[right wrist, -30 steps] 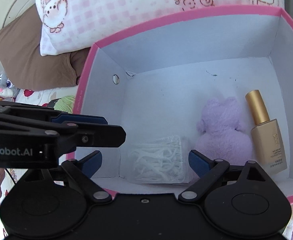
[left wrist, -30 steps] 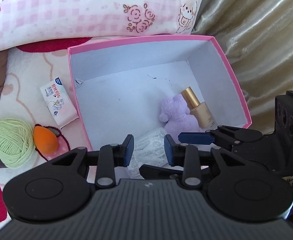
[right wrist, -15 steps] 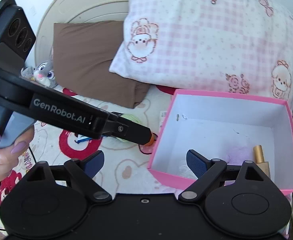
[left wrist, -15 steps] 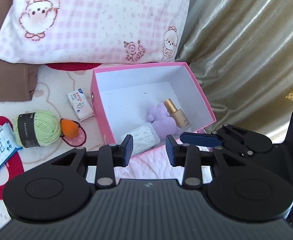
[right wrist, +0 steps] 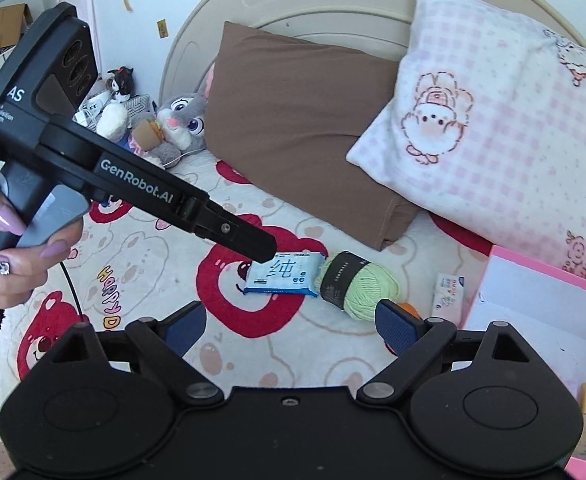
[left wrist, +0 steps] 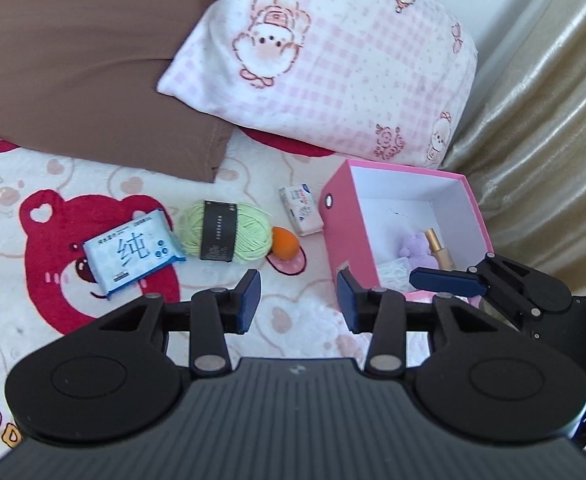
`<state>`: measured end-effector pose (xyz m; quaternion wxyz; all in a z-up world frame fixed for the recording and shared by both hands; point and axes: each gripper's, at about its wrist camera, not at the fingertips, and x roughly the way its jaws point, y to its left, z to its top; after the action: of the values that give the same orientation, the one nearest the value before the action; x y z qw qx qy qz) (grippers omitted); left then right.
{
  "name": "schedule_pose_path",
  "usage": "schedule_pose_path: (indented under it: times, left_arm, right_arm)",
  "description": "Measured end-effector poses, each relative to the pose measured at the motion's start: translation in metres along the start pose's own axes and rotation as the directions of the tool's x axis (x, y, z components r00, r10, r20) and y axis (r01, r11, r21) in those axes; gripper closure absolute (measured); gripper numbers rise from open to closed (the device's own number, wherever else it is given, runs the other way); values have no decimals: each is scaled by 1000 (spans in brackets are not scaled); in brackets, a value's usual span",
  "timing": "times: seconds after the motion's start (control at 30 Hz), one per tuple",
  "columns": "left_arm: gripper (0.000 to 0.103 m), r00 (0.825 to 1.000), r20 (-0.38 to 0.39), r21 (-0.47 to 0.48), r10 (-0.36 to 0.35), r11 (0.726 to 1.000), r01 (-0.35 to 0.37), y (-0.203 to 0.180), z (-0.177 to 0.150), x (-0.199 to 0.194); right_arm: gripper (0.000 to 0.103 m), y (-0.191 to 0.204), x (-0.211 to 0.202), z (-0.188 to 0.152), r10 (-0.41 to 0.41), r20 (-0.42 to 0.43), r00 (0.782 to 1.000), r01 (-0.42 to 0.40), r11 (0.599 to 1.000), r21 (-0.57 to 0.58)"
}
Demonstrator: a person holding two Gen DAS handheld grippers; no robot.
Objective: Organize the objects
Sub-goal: 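Lift the left gripper out and move it over the wet wipes pack, then lower the left gripper onto the blue wet wipes pack and grasp it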
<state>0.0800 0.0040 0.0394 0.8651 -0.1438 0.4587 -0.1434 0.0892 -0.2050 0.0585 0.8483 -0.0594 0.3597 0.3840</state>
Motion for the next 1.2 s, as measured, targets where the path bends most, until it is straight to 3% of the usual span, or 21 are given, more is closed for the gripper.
schedule_pose_path:
  times: [0.23, 0.53, 0.67, 0.87, 1.2]
  left_arm:
    - [55, 994, 77, -50, 74, 996, -70, 53, 0, -2]
    - [55, 990, 66, -127, 126, 985, -117, 107, -12, 28]
    - [54, 988, 96, -152, 123, 982, -107, 130, -17, 44]
    - [54, 990, 65, -215, 128, 970, -111, 167, -22, 82]
    - [54, 988, 36, -241, 150, 961, -137, 203, -26, 126]
  right_arm:
    - [9, 18, 50, 11, 54, -5, 999, -54, 999, 3]
    - [10, 29, 134, 3, 50, 42, 998, -50, 999, 1]
    - [12, 30, 166, -7, 20, 61, 998, -19, 1000, -18]
    - [29, 24, 213, -14, -7, 23, 1000, 7, 1000, 14]
    - [32, 24, 263, -18, -161, -4, 987, 161, 986, -32]
